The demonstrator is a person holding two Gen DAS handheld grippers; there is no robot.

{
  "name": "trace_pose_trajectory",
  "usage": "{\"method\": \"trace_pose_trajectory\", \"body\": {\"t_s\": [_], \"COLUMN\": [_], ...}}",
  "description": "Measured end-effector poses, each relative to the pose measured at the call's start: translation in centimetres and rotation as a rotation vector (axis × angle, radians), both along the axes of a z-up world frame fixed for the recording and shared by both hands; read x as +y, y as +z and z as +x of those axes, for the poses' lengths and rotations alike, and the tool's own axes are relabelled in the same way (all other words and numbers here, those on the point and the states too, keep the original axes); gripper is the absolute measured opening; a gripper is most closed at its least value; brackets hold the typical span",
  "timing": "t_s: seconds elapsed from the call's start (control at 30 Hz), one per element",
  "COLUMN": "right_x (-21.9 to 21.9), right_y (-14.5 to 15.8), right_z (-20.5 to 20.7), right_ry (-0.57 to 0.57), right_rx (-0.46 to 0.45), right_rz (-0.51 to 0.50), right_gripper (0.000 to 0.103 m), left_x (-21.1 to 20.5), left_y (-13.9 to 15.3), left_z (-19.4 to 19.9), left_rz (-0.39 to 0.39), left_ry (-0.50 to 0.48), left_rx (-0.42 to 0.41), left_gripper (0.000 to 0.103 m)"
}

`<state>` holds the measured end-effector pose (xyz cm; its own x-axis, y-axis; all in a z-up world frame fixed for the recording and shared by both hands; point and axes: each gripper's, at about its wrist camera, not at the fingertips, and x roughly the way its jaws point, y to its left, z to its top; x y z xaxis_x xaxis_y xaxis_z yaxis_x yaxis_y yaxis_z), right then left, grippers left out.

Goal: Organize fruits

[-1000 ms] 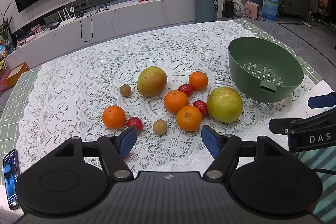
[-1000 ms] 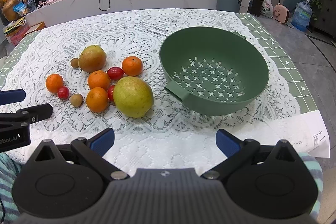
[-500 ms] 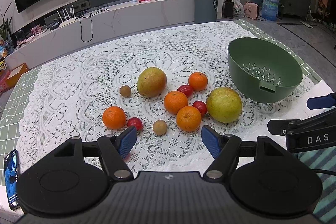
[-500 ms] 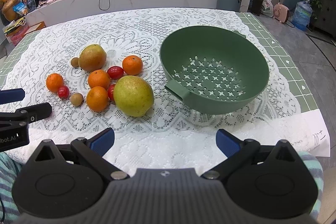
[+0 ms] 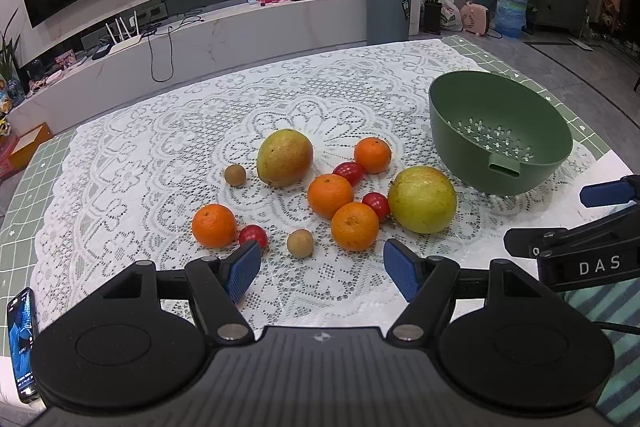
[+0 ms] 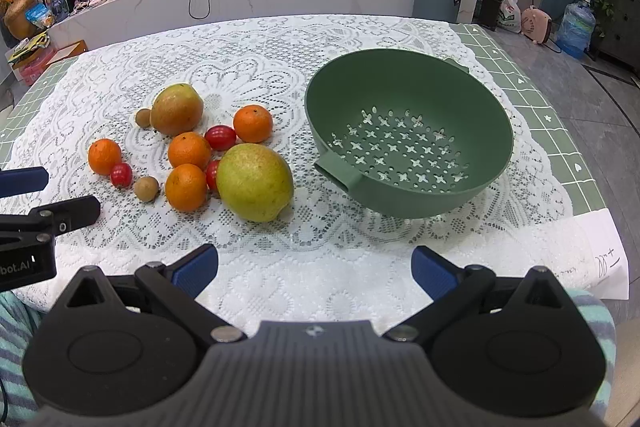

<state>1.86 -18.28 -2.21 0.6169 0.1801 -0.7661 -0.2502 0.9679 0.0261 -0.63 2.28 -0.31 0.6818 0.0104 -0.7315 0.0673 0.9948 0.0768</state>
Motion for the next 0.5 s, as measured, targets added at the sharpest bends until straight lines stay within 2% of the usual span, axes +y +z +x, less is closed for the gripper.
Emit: {"method": "trace_pose_trajectory", "body": {"t_s": [0.5], "right_x": [0.07], "right_y": [-0.1], "right_z": [-0.01], "right_ry": [0.008], "right_rx": [-0.009], "right_rz": [0.006], "right_gripper": [0.099], "left_x": [-0.03], "left_y": [0.07], "left_z": [-0.03], "left_rz": [-0.003], "left_ry": [-0.002], "left_rx": [-0.001], "left_gripper": [0.083]}}
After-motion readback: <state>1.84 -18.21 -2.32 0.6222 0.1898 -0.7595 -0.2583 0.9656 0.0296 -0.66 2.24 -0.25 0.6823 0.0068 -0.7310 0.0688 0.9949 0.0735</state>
